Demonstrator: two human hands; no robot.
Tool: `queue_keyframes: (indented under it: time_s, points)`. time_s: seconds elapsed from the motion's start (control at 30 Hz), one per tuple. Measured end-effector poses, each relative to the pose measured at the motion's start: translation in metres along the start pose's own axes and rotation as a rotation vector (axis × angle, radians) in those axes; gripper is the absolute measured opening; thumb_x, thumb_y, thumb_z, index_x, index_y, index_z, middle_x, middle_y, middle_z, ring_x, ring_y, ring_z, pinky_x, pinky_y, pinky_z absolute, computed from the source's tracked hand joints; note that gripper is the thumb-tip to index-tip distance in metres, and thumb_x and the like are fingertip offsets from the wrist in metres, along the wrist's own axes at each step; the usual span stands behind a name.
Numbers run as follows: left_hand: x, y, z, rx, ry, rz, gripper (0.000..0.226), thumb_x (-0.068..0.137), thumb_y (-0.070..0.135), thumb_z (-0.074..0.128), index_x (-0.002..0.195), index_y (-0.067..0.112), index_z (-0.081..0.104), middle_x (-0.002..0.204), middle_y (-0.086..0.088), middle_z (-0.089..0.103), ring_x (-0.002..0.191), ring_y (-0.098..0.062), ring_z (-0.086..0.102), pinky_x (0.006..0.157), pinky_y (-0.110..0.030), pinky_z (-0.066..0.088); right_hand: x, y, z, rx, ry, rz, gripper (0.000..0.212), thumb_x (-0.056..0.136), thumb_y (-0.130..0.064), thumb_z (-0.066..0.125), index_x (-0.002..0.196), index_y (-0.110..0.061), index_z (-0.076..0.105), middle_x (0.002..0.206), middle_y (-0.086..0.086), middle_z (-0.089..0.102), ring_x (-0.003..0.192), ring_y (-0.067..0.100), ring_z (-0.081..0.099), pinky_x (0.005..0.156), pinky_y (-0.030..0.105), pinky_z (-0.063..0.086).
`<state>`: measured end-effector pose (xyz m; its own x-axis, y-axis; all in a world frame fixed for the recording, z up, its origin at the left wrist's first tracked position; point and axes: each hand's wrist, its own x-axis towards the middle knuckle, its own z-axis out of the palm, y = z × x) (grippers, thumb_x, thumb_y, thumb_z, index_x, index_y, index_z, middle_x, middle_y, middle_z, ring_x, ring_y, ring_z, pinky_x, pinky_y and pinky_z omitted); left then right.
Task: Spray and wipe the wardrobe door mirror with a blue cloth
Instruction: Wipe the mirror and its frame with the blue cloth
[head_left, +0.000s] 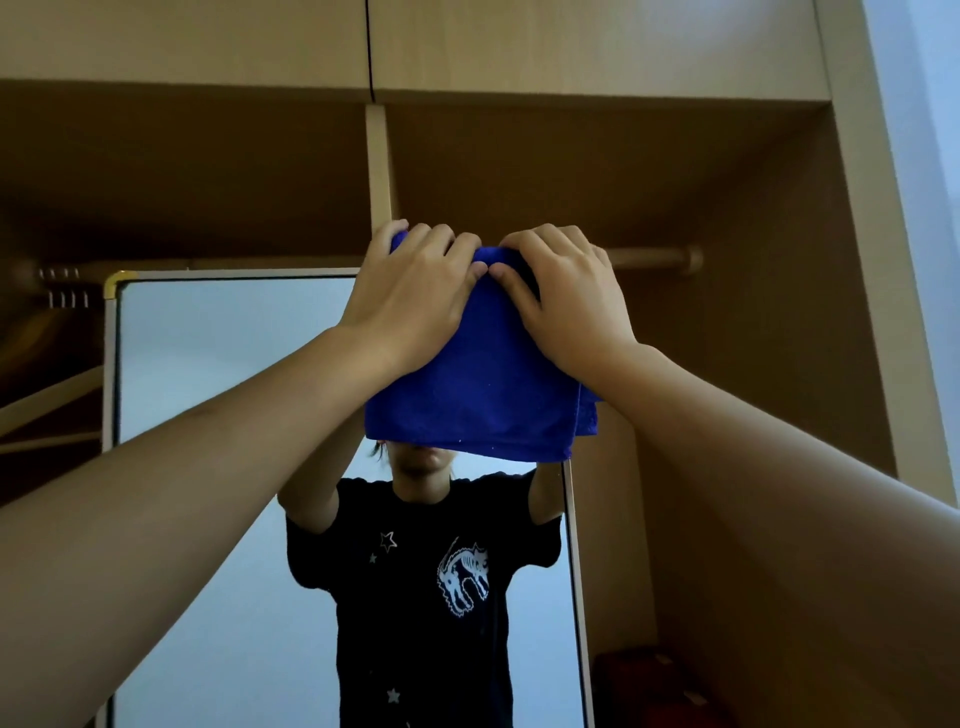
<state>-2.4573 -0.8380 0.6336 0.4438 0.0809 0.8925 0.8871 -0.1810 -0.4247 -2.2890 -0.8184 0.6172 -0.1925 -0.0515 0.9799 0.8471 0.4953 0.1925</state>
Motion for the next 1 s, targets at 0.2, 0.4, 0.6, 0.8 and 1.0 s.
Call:
queue_keyframes:
  time_s: [0.2,0.4,0.6,0.8,1.0]
  points:
    - [-0.015,-0.01,-0.004,0.046,0.05,-0.091,0.027,0.102,0.024,0.038,0.119,0.011,0.056,0.111,-0.012,0.059,0.104,-0.03,0.054,0.088,-0.05,0.041,0.006,-0.021,0.005,-0.013,0.018,-0.072,0.027,0.099,-0.032,0.052,0.114,-0.013,0.064,0.11,0.003,0.065,0.108,0.023,0.057,0.099,0.038,0.04]
    - [-0.034,-0.043,-0.015,0.071,0.041,-0.107,0.028,0.102,0.024,0.038,0.121,0.011,0.055,0.113,-0.011,0.059,0.104,-0.029,0.053,0.08,-0.046,0.042,0.012,-0.058,0.022,-0.01,0.024,-0.09,0.027,0.099,-0.031,0.051,0.114,-0.014,0.066,0.11,0.004,0.067,0.108,0.024,0.058,0.098,0.04,0.041]
    - [-0.057,-0.091,-0.028,0.075,0.051,-0.077,0.028,0.102,0.024,0.037,0.12,0.01,0.055,0.111,-0.011,0.06,0.103,-0.029,0.054,0.082,-0.047,0.042,0.022,-0.106,0.043,-0.056,0.066,-0.109,0.027,0.099,-0.03,0.05,0.109,-0.012,0.067,0.106,0.005,0.068,0.104,0.025,0.06,0.096,0.039,0.043]
    - [-0.074,-0.139,-0.041,0.054,0.047,-0.03,0.03,0.104,0.026,0.033,0.12,0.013,0.055,0.112,-0.008,0.059,0.105,-0.026,0.054,0.095,-0.049,0.035,0.035,-0.152,0.06,-0.096,0.029,-0.078,0.03,0.1,-0.032,0.047,0.112,-0.012,0.067,0.108,0.004,0.068,0.106,0.025,0.059,0.096,0.039,0.041]
    - [-0.091,-0.186,-0.044,0.004,0.049,0.015,0.035,0.104,0.031,0.029,0.118,0.012,0.056,0.111,-0.008,0.06,0.1,-0.025,0.055,0.089,-0.042,0.039,0.047,-0.195,0.075,-0.162,-0.042,-0.059,0.034,0.102,-0.034,0.043,0.118,-0.012,0.064,0.114,0.004,0.066,0.111,0.023,0.056,0.1,0.038,0.038]
